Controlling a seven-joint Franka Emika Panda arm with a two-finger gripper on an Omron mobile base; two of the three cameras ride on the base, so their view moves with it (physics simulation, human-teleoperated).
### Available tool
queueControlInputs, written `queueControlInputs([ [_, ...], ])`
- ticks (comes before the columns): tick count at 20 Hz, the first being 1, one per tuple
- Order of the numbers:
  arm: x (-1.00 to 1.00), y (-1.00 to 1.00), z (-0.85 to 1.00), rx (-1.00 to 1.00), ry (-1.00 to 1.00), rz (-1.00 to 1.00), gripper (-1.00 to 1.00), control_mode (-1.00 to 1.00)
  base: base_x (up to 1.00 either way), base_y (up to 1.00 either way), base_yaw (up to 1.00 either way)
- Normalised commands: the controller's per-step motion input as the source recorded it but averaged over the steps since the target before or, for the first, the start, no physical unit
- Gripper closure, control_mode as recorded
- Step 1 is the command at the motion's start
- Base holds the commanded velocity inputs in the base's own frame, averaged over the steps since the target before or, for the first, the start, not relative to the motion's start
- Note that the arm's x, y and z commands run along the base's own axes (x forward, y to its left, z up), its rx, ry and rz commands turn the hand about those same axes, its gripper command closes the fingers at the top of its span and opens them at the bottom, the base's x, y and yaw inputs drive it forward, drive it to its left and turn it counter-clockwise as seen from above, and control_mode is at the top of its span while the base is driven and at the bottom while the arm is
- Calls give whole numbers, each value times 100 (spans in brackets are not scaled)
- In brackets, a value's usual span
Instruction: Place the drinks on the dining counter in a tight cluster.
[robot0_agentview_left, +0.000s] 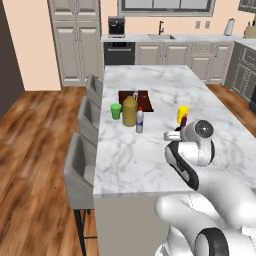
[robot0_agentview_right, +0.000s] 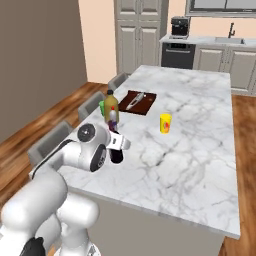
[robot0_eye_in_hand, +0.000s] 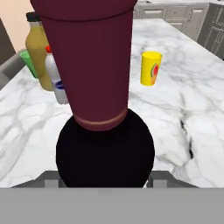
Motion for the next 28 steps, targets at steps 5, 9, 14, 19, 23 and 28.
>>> queueControlInputs([
  [5,84,-1,19,12,0,1,100,-100,0,0,0],
  [9,69,0,20,6,-1,4,100,-100,0,0,0],
  [14,59,0,16,0,-1,4,100,-100,0,0,0],
  [19,53,0,11,-1,0,6,100,-100,0,0,0],
  [23,51,0,1,-1,0,12,100,-100,0,0,0],
  [28,42,-8,0,-8,0,15,100,-100,0,0,0],
])
